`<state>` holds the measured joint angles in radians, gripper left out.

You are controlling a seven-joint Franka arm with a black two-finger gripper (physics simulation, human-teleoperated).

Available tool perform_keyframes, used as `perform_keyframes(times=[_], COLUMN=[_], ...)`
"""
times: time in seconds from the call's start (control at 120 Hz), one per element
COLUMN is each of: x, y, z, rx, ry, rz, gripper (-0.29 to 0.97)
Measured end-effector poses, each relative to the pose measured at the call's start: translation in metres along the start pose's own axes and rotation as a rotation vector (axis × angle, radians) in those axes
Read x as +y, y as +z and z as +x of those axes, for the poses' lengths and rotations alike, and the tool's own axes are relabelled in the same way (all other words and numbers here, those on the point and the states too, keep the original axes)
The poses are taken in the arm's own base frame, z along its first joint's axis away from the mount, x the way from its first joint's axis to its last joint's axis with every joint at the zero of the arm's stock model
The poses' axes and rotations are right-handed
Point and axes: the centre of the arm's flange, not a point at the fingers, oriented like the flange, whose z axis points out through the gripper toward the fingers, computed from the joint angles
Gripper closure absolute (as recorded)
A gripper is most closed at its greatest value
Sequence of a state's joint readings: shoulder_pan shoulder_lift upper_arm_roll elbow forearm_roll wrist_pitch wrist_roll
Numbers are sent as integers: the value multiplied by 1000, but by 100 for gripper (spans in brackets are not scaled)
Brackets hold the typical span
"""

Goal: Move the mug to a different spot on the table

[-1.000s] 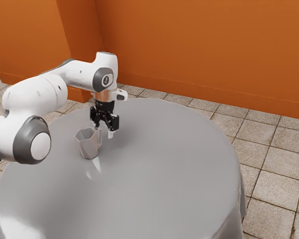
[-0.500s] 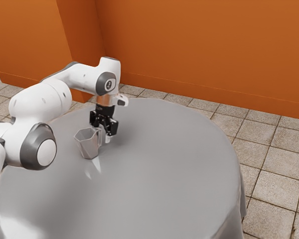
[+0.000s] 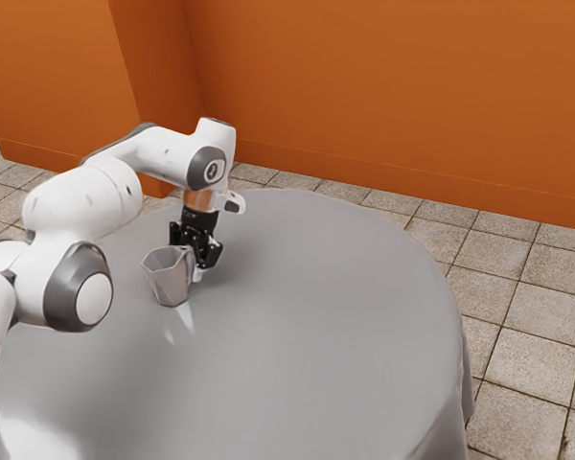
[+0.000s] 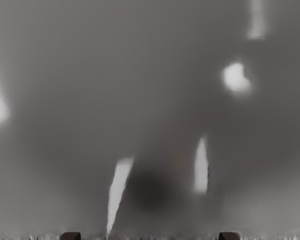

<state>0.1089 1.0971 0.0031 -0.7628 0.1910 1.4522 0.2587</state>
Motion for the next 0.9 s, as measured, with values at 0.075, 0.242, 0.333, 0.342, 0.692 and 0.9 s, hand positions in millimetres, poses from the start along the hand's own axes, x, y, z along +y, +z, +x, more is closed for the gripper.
perform_keyframes(times=[0.075, 0.242, 0.333, 0.342, 0.692, 0.9], x=[-1, 4, 11, 11, 21, 54], y=[1, 4, 6, 6, 8, 1], z=[-1, -2, -1, -1, -4, -1], rx=[-13, -39, -56, -58, -118, -121], ry=[-2, 0, 7, 7, 14, 51], rz=[6, 15, 19, 20, 56, 21], gripper=[39, 53, 59, 59, 73, 75])
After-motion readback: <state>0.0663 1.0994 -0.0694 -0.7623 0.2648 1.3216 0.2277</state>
